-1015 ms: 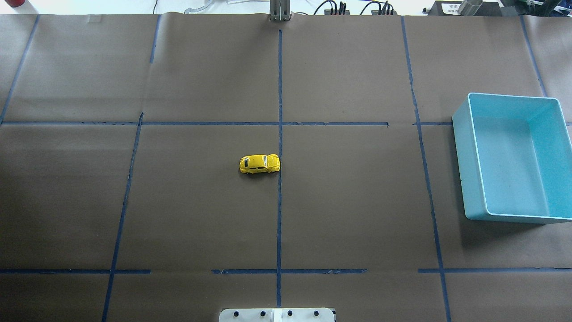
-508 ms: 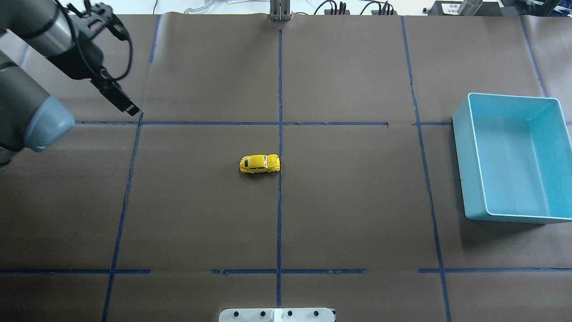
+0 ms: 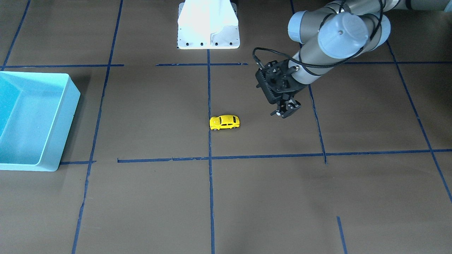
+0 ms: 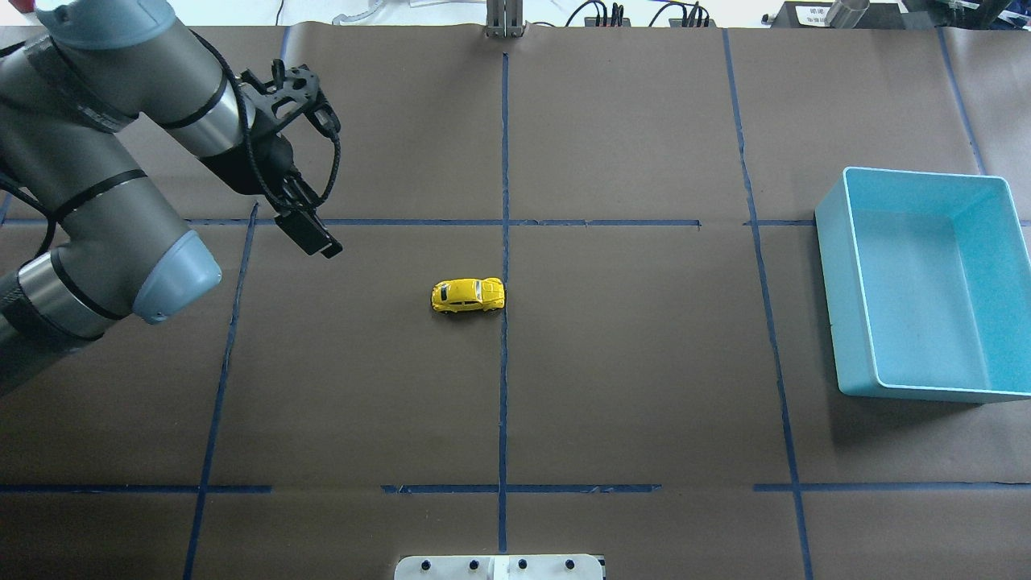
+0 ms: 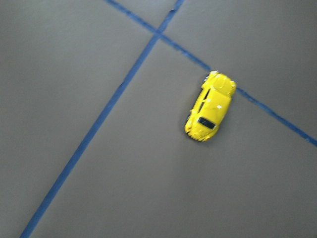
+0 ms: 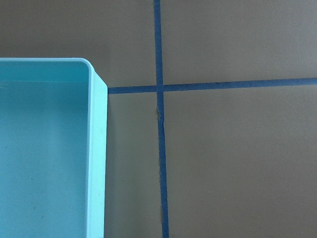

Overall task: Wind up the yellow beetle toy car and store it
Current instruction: 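Swing the left gripper in over the yellow beetle toy car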

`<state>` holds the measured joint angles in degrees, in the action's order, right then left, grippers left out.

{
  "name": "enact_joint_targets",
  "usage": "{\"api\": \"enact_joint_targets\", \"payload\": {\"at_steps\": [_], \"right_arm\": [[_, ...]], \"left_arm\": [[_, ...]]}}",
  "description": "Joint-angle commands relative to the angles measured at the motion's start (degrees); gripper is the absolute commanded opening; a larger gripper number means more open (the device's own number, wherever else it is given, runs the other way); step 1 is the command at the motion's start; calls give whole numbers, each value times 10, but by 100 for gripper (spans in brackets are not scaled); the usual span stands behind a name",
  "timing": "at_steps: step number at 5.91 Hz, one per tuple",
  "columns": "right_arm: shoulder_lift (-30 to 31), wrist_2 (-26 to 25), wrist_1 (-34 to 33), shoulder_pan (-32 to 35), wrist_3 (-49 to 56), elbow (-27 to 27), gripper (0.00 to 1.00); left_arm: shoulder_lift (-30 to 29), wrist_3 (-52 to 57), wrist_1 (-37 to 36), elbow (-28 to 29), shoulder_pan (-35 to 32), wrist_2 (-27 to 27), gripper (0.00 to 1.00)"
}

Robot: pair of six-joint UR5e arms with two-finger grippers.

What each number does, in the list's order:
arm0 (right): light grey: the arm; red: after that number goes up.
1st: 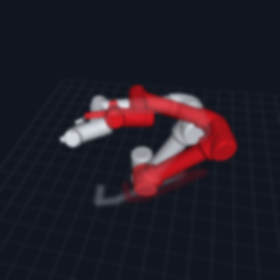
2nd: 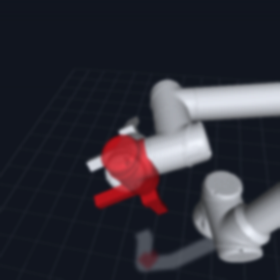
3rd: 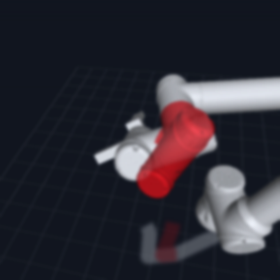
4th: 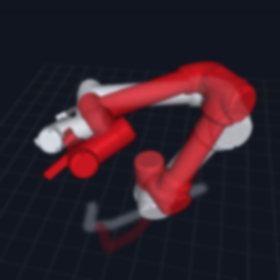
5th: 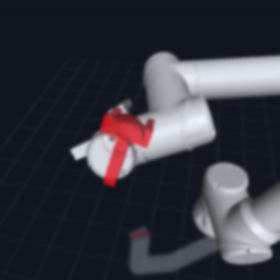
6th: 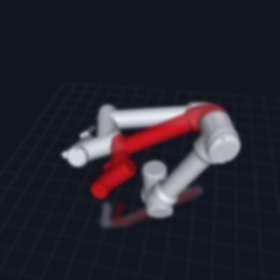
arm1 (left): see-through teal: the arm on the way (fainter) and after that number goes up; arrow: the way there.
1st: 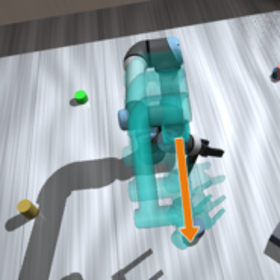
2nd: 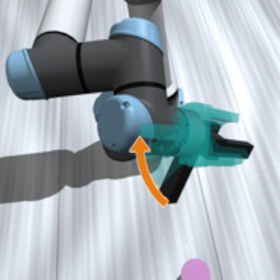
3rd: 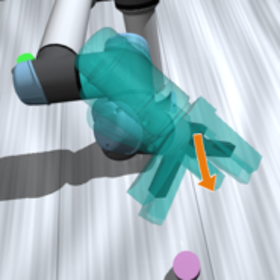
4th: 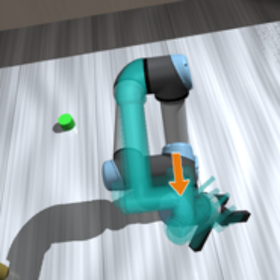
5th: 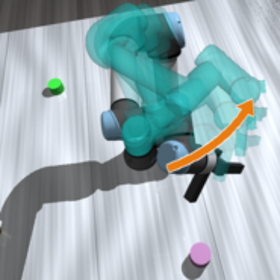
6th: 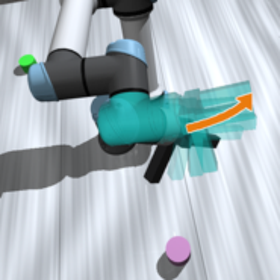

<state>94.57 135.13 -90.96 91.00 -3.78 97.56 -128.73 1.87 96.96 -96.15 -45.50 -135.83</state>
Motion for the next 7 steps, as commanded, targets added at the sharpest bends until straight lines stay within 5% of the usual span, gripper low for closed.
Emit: {"api": "enact_joint_targets", "payload": {"at_steps": [1,2,6,7], "right_arm": [[0,0,0,1,0,0,100],[0,0,0,0,0,0,100],[1,0,0,0,0,0,100],[2,0,0,0,0,0,100]], "left_arm": [[-103,3,-32,79,27,0,100],[-161,35,-109,130,46,3,100],[-245,186,-257,171,114,195,100],[-244,223,-279,174,149,281,100]]}}
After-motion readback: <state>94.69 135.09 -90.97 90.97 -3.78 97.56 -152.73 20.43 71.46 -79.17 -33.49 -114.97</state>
